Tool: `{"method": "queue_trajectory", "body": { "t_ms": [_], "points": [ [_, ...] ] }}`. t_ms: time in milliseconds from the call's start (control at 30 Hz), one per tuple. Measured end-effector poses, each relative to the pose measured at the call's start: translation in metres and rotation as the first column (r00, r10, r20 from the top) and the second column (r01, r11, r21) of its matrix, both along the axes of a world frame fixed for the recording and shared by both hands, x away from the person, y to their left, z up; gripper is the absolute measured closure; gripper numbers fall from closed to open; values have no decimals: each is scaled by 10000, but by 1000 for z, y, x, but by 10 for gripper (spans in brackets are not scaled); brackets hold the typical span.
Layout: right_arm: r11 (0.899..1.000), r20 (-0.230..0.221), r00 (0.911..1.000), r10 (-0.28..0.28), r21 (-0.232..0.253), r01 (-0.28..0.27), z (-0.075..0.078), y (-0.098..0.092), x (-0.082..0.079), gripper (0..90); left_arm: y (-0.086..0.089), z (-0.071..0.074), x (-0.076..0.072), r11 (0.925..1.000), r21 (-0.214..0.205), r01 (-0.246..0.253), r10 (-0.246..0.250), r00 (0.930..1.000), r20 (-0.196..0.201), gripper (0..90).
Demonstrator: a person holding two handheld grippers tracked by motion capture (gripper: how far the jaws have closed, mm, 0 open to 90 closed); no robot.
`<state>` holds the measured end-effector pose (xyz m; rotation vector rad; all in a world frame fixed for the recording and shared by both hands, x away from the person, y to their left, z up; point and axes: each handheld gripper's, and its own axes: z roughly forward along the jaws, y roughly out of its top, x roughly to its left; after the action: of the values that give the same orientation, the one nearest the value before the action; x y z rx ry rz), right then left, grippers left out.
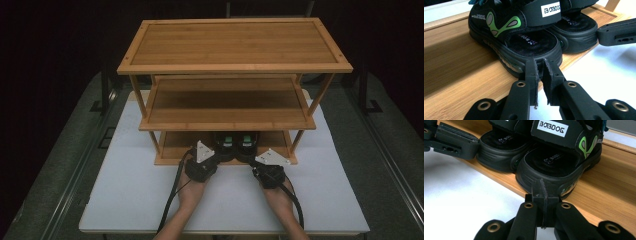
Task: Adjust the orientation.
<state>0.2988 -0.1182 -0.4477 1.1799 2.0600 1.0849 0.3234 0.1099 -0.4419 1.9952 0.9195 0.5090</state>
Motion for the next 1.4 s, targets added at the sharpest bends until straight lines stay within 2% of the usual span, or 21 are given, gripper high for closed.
{"method": "queue_trajectory", "body": {
  "t_ms": [267,367,467,767,900,1000,1300,1400],
  "points": [
    [10000,-20,10000,24,89,-24,-1,0,2,892,0,-1,1,10000,-41,-19,19,10000,-42,796],
    [9995,-155,9998,131,293,-126,0,-1,1,825,0,0,0,9999,-136,-81,79,9999,-123,743],
    [9995,-178,9996,204,259,-199,1,-2,0,780,2,3,-3,9997,-261,7,-11,9999,-161,722],
    [9973,-391,9974,601,456,-583,7,-14,-6,702,11,8,-10,9978,-589,291,-315,9987,-408,633],
    [9957,-569,9951,811,487,-784,8,-20,-10,639,13,9,-14,9964,-727,436,-475,9974,-533,583],
    [9928,-747,9921,1010,719,-957,8,-26,-13,568,15,11,-18,9944,-908,550,-607,9962,-617,522],
    [9874,-986,9861,1336,985,-1239,7,-36,-19,510,22,13,-23,9920,-998,772,-847,9937,-728,463],
    [9859,-1054,9844,1406,1056,-1295,7,-38,-20,488,23,13,-24,9923,-1015,711,-794,9936,-799,433]
  ]
}}
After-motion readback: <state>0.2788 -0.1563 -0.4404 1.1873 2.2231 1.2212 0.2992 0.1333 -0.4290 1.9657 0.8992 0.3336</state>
